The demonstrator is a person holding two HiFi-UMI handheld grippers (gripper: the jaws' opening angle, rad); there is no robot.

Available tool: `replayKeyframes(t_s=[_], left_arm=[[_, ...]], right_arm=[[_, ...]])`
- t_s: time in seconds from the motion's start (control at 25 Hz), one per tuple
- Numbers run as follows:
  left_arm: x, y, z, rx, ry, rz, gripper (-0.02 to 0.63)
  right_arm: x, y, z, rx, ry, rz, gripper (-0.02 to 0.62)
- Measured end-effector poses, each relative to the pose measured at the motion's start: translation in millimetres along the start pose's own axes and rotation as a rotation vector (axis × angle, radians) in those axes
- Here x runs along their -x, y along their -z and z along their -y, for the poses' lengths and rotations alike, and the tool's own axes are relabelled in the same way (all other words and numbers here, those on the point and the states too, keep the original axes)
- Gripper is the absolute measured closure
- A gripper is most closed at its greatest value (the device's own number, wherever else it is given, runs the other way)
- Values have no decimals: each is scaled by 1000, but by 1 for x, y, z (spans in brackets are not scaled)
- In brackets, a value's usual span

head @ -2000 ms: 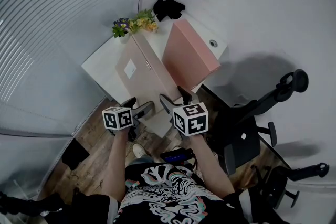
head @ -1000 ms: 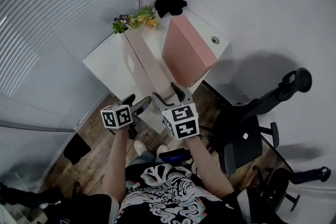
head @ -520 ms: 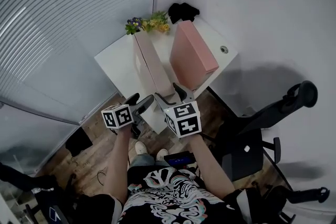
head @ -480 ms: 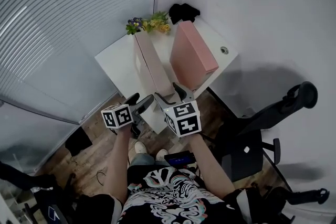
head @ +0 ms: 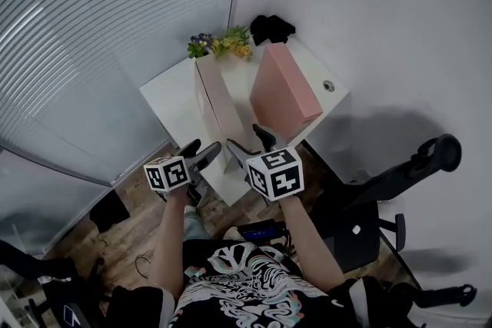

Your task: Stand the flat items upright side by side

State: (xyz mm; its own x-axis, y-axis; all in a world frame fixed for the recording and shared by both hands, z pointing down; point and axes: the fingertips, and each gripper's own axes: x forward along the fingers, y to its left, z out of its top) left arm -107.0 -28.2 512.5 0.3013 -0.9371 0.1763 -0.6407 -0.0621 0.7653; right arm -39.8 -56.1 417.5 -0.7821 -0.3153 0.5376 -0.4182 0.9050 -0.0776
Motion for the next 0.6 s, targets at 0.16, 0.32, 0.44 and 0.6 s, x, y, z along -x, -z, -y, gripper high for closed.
replayKeyframes(t_s=[0.16, 0.32, 0.44, 0.6], left_arm=[[-9, -13, -6, -10, 78, -51, 213], [-16, -26, -18, -41, 140, -117, 213], [-20, -40, -29, -42, 179, -143, 213], [-31, -55, -41, -38, 223, -178, 213]], right_arm=[[-15, -16, -2, -6, -27, -34, 282], [-37, -34, 0, 12, -18, -75, 273], [-57, -46, 5, 9, 0, -104, 267], [-81, -58, 16, -21, 12, -149, 261]])
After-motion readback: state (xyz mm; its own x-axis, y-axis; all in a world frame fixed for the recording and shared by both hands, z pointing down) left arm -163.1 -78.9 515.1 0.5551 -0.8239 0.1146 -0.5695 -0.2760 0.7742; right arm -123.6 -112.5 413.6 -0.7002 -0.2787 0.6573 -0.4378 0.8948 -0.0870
